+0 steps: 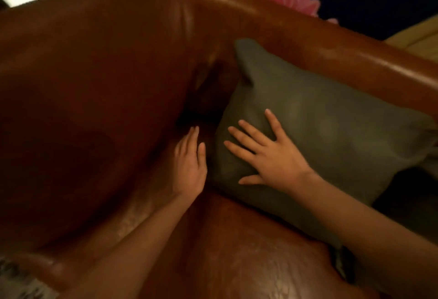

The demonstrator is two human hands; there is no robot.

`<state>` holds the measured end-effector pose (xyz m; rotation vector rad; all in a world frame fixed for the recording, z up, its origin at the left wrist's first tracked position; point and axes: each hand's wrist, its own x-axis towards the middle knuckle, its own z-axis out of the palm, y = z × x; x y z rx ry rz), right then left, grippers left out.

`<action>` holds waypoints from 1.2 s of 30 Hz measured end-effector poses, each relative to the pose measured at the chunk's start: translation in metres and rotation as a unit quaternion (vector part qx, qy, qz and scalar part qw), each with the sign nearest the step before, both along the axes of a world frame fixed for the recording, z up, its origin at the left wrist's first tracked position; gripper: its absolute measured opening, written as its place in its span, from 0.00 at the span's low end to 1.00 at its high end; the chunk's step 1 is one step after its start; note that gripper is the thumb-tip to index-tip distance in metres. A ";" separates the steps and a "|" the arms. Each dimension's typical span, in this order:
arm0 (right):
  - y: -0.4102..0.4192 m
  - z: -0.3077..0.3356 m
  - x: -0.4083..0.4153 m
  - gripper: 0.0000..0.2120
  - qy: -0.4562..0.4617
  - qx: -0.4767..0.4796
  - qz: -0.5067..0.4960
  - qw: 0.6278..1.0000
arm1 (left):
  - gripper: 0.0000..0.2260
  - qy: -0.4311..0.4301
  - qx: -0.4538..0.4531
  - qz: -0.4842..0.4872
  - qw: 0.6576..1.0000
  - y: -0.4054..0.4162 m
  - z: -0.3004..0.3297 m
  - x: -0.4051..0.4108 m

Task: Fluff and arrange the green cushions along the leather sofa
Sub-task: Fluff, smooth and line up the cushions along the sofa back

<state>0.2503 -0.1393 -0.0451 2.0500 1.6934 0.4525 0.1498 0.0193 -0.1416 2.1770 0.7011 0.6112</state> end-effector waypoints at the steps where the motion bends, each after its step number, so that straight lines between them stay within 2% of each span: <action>1: -0.011 -0.005 -0.011 0.41 0.012 0.033 -0.023 0.999 | 0.24 -0.052 0.044 -0.020 0.997 -0.011 0.022 0.008; 4: -0.069 -0.029 -0.044 0.38 0.069 0.108 -0.069 0.989 | 0.27 -0.128 0.179 -0.114 0.969 -0.058 0.083 0.038; 7: -0.139 -0.059 -0.080 0.29 0.130 0.124 -0.121 0.976 | 0.28 -0.123 0.321 -0.221 0.913 -0.121 0.118 0.065; 9: -0.177 -0.079 -0.099 0.24 0.210 0.137 -0.210 0.945 | 0.29 -0.097 0.398 -0.274 0.870 -0.161 0.122 0.080; 11: -0.198 -0.088 -0.108 0.18 0.292 0.189 -0.378 0.858 | 0.31 -0.049 0.443 -0.302 0.843 -0.190 0.117 0.091; 13: -0.209 -0.093 -0.106 0.15 0.348 0.241 -0.546 0.723 | 0.34 0.001 0.467 -0.307 0.829 -0.210 0.109 0.096; 15: -0.216 -0.095 -0.098 0.18 0.393 0.307 -0.638 0.586 | 0.37 0.036 0.479 -0.300 0.824 -0.221 0.100 0.098; 16: -0.219 -0.099 -0.092 0.21 0.403 0.319 -0.661 0.546 | 0.38 0.040 0.484 -0.293 0.823 -0.223 0.096 0.099; 17: -0.222 -0.103 -0.085 0.24 0.401 0.319 -0.674 0.533 | 0.39 0.037 0.490 -0.285 0.823 -0.224 0.093 0.100; 19: -0.224 -0.112 -0.073 0.28 0.385 0.293 -0.686 0.545 | 0.40 0.030 0.504 -0.273 0.819 -0.221 0.089 0.105; 24: -0.216 -0.130 -0.051 0.14 0.355 0.245 -0.672 0.602 | 0.39 -0.001 0.504 -0.270 0.821 -0.216 0.083 0.112; 27: -0.216 -0.129 -0.047 0.12 0.347 0.216 -0.659 0.631 | 0.38 0.005 0.501 -0.269 0.822 -0.210 0.083 0.119; 29: -0.218 -0.126 -0.045 0.12 0.349 0.202 -0.656 0.638 | 0.37 0.016 0.501 -0.263 0.824 -0.208 0.083 0.123; 33: -0.223 -0.116 -0.041 0.15 0.378 0.199 -0.661 0.616 | 0.37 0.031 0.495 -0.264 0.827 -0.209 0.089 0.121; 36: -0.222 -0.097 -0.036 0.25 0.447 0.206 -0.660 0.568 | 0.37 0.025 0.472 -0.293 0.831 -0.201 0.097 0.109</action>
